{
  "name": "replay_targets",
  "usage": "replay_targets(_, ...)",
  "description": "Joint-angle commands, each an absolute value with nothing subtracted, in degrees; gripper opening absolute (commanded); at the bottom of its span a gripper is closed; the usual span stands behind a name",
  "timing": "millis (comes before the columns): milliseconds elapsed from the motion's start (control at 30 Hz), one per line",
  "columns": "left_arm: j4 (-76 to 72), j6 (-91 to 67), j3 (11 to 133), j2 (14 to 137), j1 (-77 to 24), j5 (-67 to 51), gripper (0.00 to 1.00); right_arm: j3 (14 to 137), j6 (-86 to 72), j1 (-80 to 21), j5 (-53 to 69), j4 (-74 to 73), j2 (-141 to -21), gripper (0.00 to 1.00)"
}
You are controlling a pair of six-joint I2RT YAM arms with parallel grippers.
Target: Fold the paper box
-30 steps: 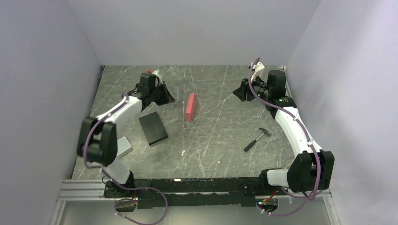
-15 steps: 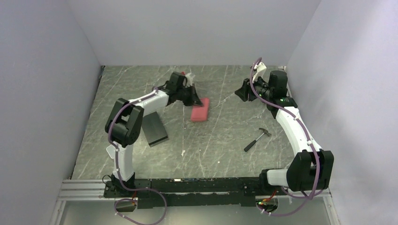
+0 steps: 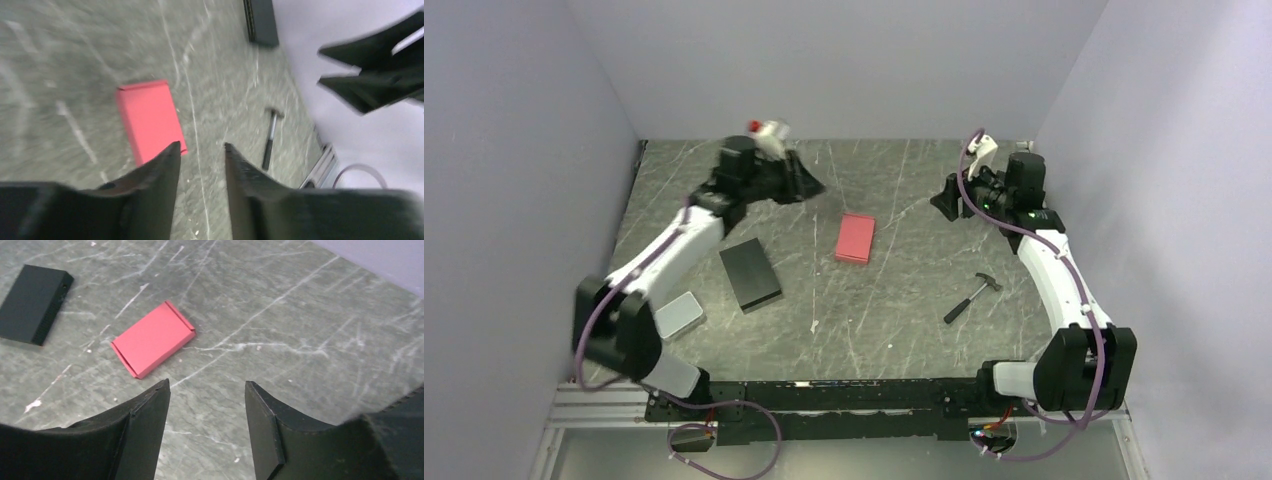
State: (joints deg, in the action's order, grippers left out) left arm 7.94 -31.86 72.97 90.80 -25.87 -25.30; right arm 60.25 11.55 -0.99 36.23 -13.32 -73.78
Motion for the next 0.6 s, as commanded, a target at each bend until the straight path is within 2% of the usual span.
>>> replay_targets(0,4.67,-30.69,66.41,76.45,-14.04,-25.97,0.56,60.65,17.45,2.63,39.26,-14.09,-69.27,0.66)
replay_targets(67,5.99,-29.96,64.26,72.22,-9.42,-28.09,0.73,59.17,17.78,2.85,41.99,-12.65,-68.81,0.79)
replay_targets(100,7.01,-29.44,63.42,71.2,-8.23,-29.71,0.77,58.21,16.67,2.41,44.3,-10.88,-69.89,0.84)
replay_targets(167,10.27,-29.59,62.32,70.99,-7.49,-32.21,0.74,58.81,14.91,0.62,45.42,-9.0,-74.61,0.87)
replay_targets(200,11.34,-30.99,61.24,71.4,-7.47,-33.96,0.64,60.91,15.48,-1.86,43.61,-10.76,-78.08,0.87)
replay_targets(233,11.12,-32.95,59.42,71.85,-7.47,-35.74,0.49,63.87,15.81,-3.85,41.18,-13.07,-81.68,0.83)
replay_targets(267,9.28,-35.56,56.84,72.43,-7.54,-38.01,0.31,66.87,15.63,-5.88,38.37,-14.78,-85.61,0.74)
replay_targets(300,6.32,-40.19,53.47,72.76,-7.85,-39.96,0.19,70.0,15.48,-7.63,36.13,-17.04,-89.23,0.6)
replay_targets(333,2.66,-43.18,50.06,72.95,-8.91,-40.69,0.13,74.67,15.02,-9.0,34.68,-18.66,-93.4,0.45)
replay_targets(400,-1.13,-46.07,45.33,72.79,-13.6,-37.34,0.09,81.85,14.68,-11.22,31.84,-21.83,-101.27,0.29)
replay_targets(500,-0.56,-48.43,42.97,74.97,-21.72,-30.15,0.06,93.42,15.42,-12.73,29.47,-26.69,-112.79,0.14)
replay_targets(567,-1.27,-51.18,42.26,78.2,-24.27,-28.39,0.02,100.08,16.42,-13.68,28.36,-30.05,-119.4,0.08)
